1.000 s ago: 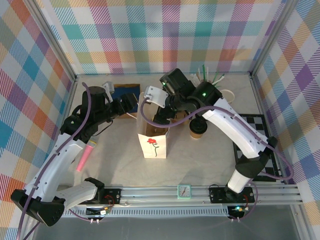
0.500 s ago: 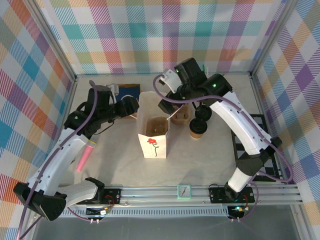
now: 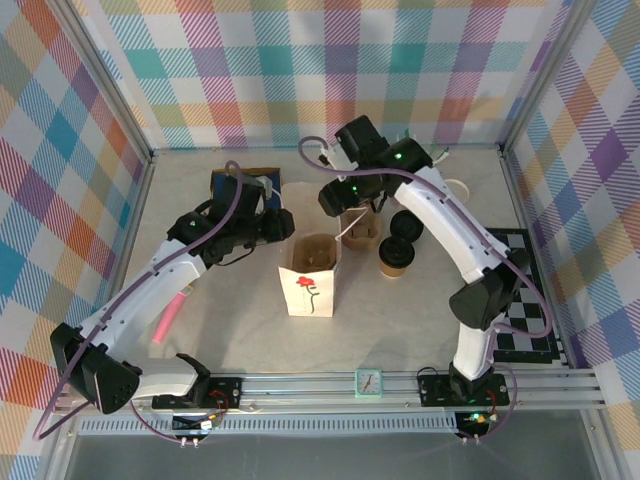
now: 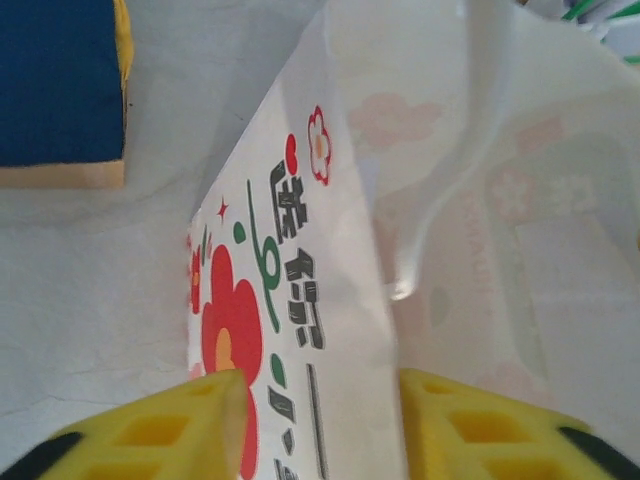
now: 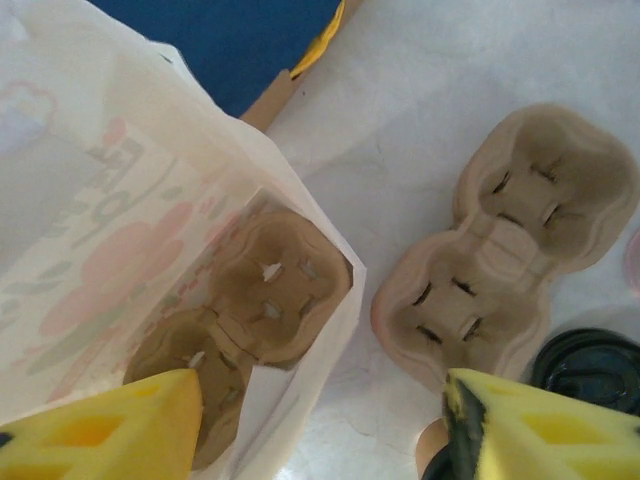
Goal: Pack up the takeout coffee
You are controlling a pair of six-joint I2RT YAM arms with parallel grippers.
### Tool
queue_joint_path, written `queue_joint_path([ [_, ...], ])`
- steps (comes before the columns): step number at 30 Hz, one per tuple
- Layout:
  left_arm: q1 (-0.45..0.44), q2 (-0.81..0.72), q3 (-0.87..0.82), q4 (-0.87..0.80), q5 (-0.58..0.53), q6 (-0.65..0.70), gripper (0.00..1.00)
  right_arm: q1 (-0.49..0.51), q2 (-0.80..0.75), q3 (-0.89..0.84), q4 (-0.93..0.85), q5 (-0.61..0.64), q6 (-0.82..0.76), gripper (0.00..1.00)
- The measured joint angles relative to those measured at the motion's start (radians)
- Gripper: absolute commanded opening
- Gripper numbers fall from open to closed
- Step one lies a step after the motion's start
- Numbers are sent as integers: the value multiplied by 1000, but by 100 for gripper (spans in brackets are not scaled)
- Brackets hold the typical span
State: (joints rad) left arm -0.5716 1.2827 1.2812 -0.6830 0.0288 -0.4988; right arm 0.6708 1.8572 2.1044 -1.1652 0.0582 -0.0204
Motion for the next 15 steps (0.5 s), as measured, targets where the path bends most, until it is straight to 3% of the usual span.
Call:
queue_joint_path([
  [6, -24, 2, 16, -3, -59, 4, 18, 3, 32, 6, -10, 2, 19, 1],
  [15, -127, -50, 18, -2, -245, 18, 10, 74, 28, 29, 10, 90, 33, 0],
])
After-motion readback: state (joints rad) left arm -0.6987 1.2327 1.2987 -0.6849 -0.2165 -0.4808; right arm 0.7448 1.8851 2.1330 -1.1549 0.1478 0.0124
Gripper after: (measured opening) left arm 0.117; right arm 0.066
